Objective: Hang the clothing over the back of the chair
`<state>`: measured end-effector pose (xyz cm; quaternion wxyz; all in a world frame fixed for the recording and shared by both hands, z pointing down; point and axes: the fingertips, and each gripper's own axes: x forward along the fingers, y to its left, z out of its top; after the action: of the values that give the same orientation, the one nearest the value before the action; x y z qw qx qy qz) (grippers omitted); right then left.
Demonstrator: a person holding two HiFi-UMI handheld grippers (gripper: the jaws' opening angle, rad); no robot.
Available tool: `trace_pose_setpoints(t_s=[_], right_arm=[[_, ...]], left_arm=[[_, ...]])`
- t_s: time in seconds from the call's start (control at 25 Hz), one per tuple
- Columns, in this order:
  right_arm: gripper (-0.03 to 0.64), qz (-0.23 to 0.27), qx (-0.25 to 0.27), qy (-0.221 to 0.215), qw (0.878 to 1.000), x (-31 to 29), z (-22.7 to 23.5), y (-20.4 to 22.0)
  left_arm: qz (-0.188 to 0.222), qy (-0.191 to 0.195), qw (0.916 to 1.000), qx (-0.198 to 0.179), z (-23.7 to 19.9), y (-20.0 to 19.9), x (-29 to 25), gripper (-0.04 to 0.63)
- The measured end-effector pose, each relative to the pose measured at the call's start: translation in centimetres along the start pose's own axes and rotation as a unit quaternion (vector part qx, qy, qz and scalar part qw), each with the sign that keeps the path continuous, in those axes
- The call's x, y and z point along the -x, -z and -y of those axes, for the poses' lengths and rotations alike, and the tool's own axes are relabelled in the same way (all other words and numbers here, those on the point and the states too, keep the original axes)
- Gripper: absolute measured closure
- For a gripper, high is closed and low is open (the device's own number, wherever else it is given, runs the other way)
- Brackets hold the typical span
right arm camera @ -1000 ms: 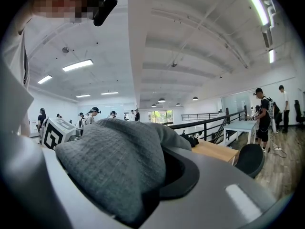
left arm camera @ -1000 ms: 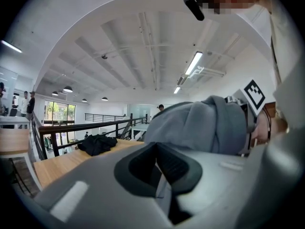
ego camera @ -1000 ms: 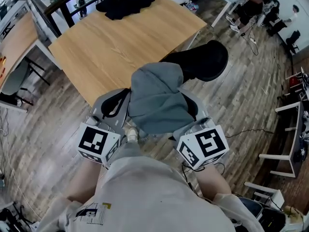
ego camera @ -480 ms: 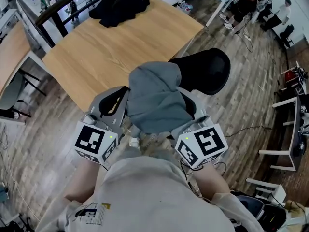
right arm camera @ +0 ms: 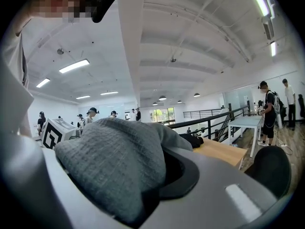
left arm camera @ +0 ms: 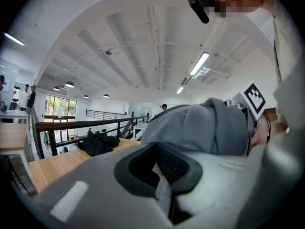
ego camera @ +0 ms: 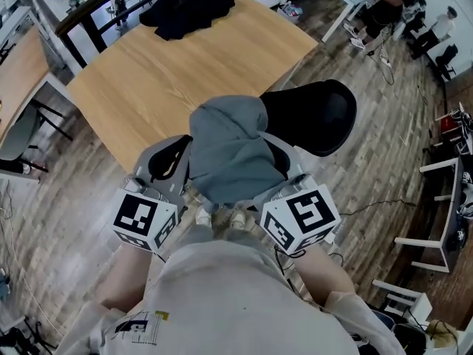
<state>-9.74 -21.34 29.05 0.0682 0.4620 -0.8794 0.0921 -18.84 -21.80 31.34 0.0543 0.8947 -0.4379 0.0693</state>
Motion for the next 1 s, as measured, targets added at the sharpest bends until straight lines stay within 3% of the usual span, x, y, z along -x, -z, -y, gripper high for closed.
trace_pose_setpoints(t_s=[0.32,0.8,1.0], right_arm=[[0.555,0.021,0.009,-0.026,0.999,-2.1,0.6,-2.8],[0.555,0.142,0.049,-0.008,0.989,-4.3,2.8,-14.9],[0.554,0.148,0.051,0.018,0.987,-5.4,5.8,-14.9]], left_arm=[[0.026,-0.033,0.9991,-0.001,-1.3,-2.4,-0.3,0.594],[0.135,-0.044,0.9897,-0.019,-4.9,-13.8,-3.5,0.594],[0.126,-0.042,0.9908,-0.024,-5.8,-13.6,-6.7,0.594]])
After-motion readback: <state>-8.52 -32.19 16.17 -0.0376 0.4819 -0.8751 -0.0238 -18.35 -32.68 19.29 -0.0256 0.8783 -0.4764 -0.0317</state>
